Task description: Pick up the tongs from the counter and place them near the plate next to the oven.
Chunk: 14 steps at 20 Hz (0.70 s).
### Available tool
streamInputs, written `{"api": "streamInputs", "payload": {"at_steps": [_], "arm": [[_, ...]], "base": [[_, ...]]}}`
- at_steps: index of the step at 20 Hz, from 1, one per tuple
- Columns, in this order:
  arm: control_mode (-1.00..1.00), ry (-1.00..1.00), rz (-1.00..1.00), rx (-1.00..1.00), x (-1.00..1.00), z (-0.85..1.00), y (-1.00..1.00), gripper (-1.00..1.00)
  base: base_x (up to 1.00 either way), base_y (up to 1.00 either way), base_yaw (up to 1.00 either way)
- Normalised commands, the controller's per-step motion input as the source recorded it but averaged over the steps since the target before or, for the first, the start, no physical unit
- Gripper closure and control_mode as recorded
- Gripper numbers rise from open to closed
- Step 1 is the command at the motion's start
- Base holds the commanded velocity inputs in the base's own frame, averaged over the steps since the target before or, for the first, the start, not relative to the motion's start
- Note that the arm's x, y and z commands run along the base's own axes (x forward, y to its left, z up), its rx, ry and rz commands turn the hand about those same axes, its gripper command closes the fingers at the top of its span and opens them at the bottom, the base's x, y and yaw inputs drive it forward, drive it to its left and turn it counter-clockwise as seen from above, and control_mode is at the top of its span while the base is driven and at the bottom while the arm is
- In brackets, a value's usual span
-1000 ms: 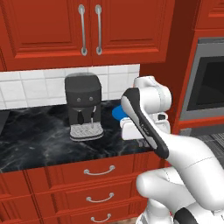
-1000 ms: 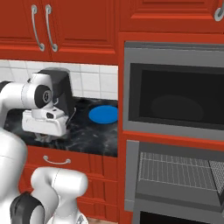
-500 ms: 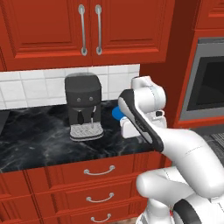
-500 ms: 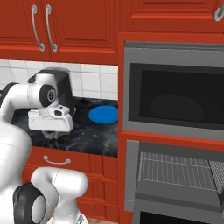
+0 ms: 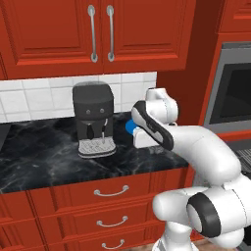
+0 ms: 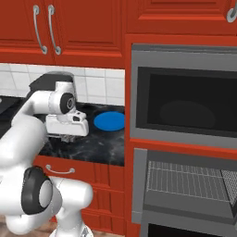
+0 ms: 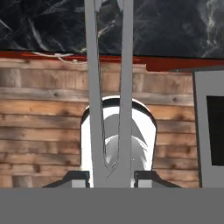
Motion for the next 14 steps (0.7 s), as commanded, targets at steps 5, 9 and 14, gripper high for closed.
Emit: {"api": "streamInputs", "payload": {"at_steps": [5,9,14], "arm": [[-1.00,-0.06,0.03,0.11,0.51,-0.41,-0.01,1.00],[-1.00,-0.09,0.05,0.10,0.38,-0.36,-0.01,1.00],[-1.00,-0.03,0.03,0.07,0.59,-0.30,0.00,1.00]], "base": [[0.00,0.00,0.00],[0.00,0.00,0.00],[0.00,0.00,0.00]]}}
